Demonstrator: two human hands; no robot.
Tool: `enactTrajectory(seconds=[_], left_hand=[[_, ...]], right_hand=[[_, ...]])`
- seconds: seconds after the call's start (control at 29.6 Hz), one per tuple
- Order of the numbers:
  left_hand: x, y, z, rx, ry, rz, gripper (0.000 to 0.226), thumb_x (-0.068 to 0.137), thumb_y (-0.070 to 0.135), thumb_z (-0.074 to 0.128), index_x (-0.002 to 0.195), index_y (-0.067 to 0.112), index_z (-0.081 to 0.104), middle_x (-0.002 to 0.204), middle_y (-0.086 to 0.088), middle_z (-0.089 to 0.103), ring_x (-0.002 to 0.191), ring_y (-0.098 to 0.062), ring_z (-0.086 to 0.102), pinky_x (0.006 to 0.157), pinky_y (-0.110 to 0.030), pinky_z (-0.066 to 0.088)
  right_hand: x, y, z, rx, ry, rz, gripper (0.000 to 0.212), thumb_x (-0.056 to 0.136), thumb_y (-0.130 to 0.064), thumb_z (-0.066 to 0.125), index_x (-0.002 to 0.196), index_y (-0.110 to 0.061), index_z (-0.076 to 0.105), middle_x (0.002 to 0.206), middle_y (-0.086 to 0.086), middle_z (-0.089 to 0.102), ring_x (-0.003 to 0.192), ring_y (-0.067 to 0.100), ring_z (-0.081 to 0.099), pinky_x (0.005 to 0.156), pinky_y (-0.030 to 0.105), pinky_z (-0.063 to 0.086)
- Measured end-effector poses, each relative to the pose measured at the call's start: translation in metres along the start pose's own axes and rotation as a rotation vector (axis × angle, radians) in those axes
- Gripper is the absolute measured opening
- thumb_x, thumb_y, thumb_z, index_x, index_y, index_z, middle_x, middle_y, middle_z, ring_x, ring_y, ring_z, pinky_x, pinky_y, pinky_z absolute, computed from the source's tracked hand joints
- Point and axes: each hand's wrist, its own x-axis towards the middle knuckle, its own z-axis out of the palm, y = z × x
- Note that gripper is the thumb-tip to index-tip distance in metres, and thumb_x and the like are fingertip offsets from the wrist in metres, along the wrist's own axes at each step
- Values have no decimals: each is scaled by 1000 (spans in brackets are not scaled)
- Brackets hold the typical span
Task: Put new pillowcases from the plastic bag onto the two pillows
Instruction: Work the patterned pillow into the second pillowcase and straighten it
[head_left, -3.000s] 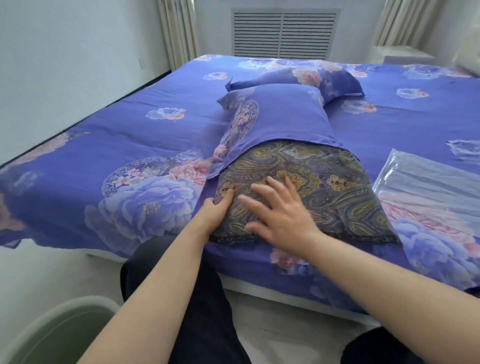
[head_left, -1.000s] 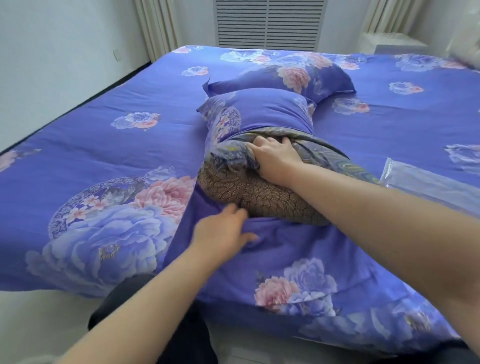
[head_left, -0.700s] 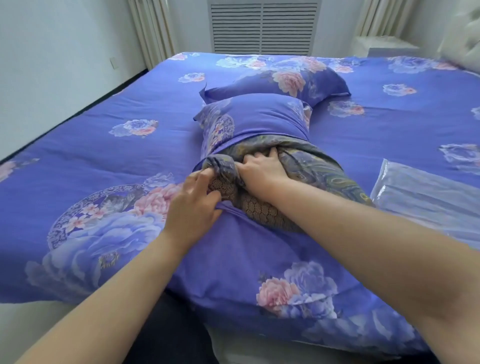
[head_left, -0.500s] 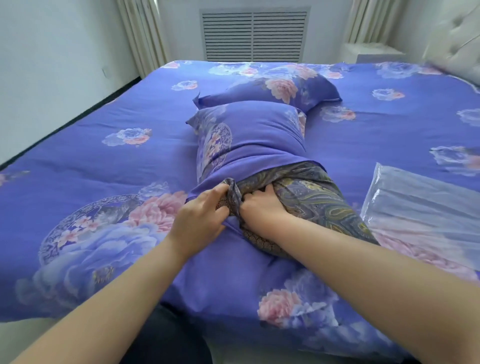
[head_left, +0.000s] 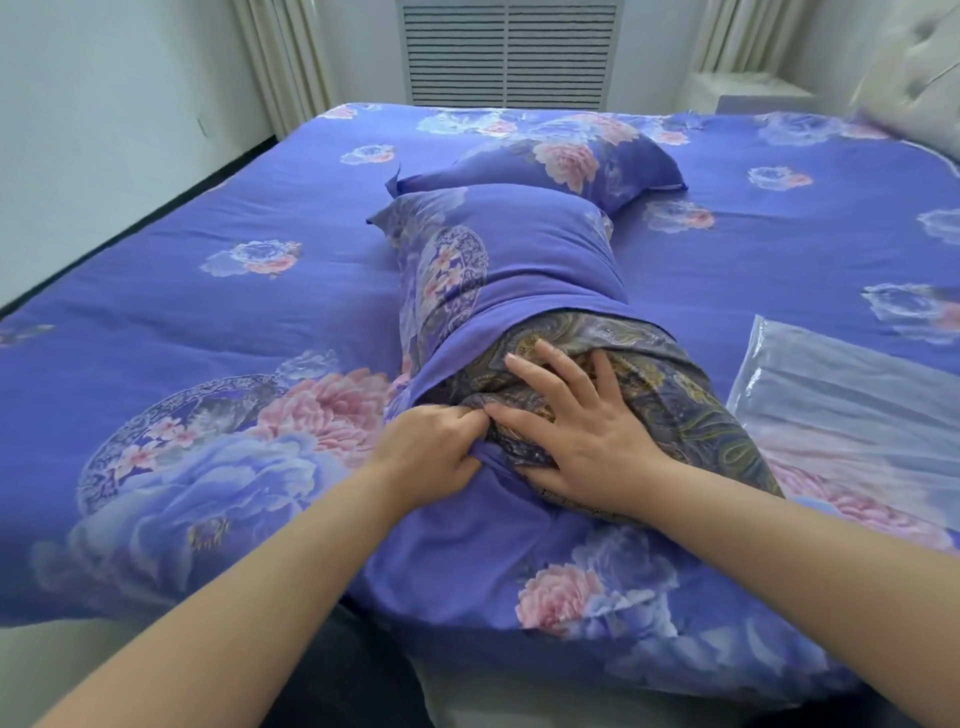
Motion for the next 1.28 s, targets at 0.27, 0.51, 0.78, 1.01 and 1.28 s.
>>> enactTrajectory(seconds=[0.27,0.51,0.78,1.01,1.28], left_hand=[[-12,-2,-3,106,-148,158,22,56,19,76,61,12,56,58,-5,61,52,-28,60,49,-29,49],[-31,10,-4,309,-66,158,41,54,51,80,73,19,62,92,0,61,85,-22,53,78,-32,44],[-2,3,-19,181,-66,89,31,61,47,79,69,19,67,128,-8,57,121,-37,49,102,-54,39],[-4,-13,-5,-142,-220,-110,37,64,45,80,77,13,65,147,-14,34,128,-28,46,103,-28,34],[-8,24,-17,163,53,-18,32,63,43,74,72,14,65,113,-5,53,104,-27,42,82,-42,45]], right_hand=[[30,-22,-14,-171,-407,9,60,81,-54,52,138,-48,34,157,20,-1,141,45,1,108,62,-1],[48,-1,-12,99,-526,-184,52,78,-35,56,127,-50,48,144,-3,34,127,27,34,106,38,23],[31,-13,17,438,-332,-185,27,75,-17,64,101,-14,69,141,7,47,137,25,33,109,41,29],[-27,-30,-3,276,-53,75,61,70,-38,68,128,-28,53,148,3,38,141,25,27,112,51,24],[8,-3,-1,191,-276,234,56,75,-33,64,127,-49,50,157,15,10,143,38,8,114,52,-1]])
